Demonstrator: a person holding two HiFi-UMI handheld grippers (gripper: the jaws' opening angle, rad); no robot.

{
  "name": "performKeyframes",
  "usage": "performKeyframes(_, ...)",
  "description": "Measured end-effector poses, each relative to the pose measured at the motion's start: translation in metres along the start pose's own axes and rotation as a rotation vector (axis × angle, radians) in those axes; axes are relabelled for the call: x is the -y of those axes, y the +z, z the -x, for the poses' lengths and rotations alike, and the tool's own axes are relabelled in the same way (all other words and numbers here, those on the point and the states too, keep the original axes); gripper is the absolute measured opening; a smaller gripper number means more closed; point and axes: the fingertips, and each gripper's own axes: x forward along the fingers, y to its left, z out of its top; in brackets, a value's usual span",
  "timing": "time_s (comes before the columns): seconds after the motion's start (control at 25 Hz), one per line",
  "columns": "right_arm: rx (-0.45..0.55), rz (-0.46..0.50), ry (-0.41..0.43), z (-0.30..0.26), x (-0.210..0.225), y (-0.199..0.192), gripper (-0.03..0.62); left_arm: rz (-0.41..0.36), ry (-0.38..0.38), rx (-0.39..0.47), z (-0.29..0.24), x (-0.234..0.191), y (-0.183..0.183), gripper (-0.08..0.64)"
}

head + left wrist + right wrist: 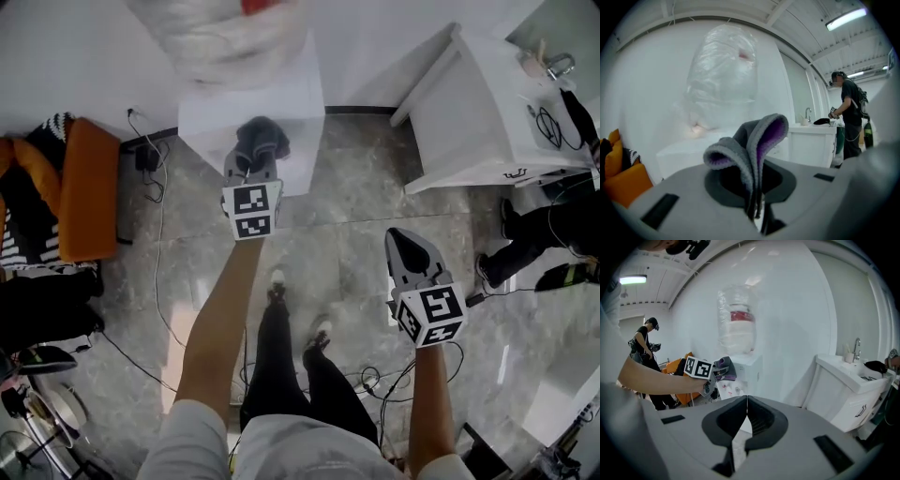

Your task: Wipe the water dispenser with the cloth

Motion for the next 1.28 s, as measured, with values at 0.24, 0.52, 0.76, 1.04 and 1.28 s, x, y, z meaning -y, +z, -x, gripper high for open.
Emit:
performKeyframes(0.24, 0.014, 0.051, 0.047, -0.008, -0.026, 0.018, 0.015, -0.001, 0.073, -0.065, 0.021, -0.067, -0.014, 0.051)
performKeyframes(0.52, 0.036, 0.132, 0.064, -0.002, -0.042, 0.041, 0.015, 0.043, 0.195, -0.113, 0.051, -0.125, -0.025, 0.051)
performKeyframes(0.76, 0.072, 0.199, 0.086, 0.025, -0.052, 0.080, 0.015, 0.195, 0.196, -0.079, 0.121, -0.132, 0.001, 0.051)
performKeyframes(1.04, 0.183, 0.249, 0.121, 0.082, -0.078, 0.137, 0.015, 0.138, 0.150, -0.030, 0.234, -0.097, 0.067, 0.051)
performKeyframes(1.28, 0.263, 0.295, 0.145, 0.131, -0.106, 0.164, 0.015, 0.004, 0.064, 0.031, 0.308, -0.047, 0.124, 0.052)
